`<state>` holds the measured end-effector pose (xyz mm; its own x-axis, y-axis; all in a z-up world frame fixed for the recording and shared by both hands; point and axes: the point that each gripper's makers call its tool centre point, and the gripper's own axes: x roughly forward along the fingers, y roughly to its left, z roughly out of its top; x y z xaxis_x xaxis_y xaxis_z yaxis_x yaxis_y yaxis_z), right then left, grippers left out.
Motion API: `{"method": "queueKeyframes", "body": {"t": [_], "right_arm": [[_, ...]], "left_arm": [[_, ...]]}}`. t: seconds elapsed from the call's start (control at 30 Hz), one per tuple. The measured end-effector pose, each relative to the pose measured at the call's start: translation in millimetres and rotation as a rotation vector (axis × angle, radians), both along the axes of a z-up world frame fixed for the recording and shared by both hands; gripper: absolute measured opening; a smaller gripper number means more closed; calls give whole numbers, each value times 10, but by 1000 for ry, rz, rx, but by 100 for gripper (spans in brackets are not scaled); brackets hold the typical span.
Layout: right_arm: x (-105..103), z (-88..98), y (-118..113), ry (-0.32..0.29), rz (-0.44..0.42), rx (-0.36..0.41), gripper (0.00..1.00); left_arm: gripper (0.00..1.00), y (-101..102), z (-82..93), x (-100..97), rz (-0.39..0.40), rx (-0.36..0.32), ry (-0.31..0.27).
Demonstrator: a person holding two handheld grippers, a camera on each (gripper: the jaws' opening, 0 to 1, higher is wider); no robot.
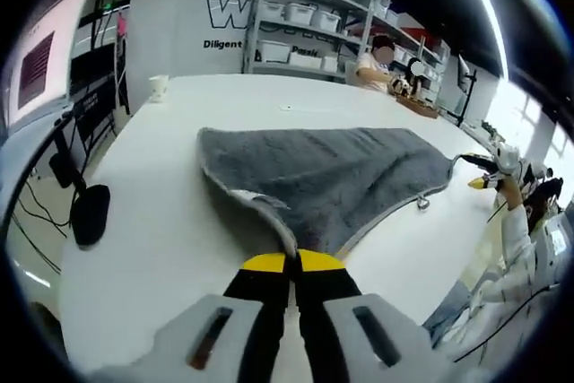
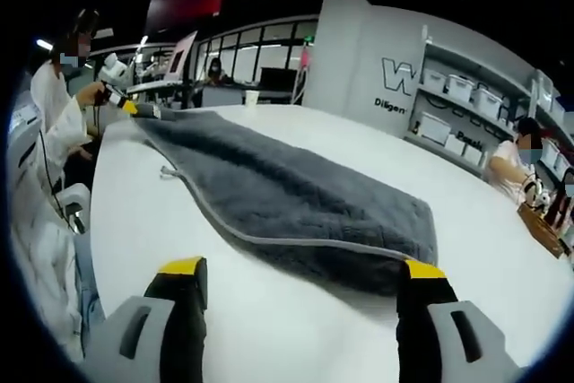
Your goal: Open the folded towel by lifting each exposed corner and separating the folded layers until the towel lies flat within the target outline without major curled edges
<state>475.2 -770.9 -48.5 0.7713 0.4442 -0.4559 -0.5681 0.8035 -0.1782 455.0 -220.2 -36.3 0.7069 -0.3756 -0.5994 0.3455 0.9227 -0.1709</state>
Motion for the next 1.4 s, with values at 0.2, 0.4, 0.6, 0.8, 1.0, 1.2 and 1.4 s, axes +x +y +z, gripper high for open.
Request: {"method": "queueKeyframes", "body": {"t": [0.2,0.4,0.6,0.8,1.0,1.2,1.4], "right_arm": [[-32,18,-18,-4,10,-37,83],[-50,55,0,-12,23,-64,80],[-83,67,4,-14,23,-84,80],[-118,62,17,-8,29,-86,81],[-132,52,28,0,28,-80,82],[-122,46,97,3,40,-87,82],[-114,31,234,9,70,-91,82]], "left_arm": [[1,56,-190,-111,15,14,32],[1,140,-359,-86,49,-32,53],[1,209,-420,-37,59,-4,30],[14,275,-487,-32,7,174,-16],[39,297,-282,-14,41,125,-116],[89,286,-158,-51,71,126,-168],[99,82,21,-77,34,41,-246]]}}
